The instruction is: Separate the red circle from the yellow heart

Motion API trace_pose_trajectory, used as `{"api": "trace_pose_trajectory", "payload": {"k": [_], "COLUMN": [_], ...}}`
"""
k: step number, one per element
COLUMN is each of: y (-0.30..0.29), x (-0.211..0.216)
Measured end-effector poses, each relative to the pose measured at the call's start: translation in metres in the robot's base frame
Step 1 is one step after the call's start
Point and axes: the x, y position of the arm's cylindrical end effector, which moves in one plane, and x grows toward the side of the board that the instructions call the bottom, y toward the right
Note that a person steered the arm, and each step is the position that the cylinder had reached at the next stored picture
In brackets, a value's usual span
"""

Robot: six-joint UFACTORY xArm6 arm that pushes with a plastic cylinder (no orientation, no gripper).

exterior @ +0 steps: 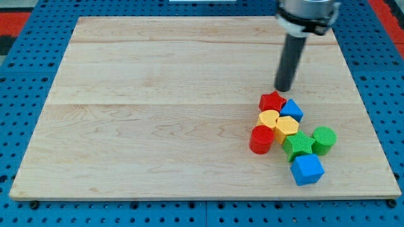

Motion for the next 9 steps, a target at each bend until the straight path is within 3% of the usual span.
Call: {"api": "trace_pose_trajectory", "payload": {"k": [1, 2, 3, 4, 5, 6, 9], "y": [0.064, 0.115, 0.13, 0.123, 0.076, -0.002, -0.029], "x": [0.005, 0.039, 0.065, 0.132, 0.187, 0.199, 0.173]}}
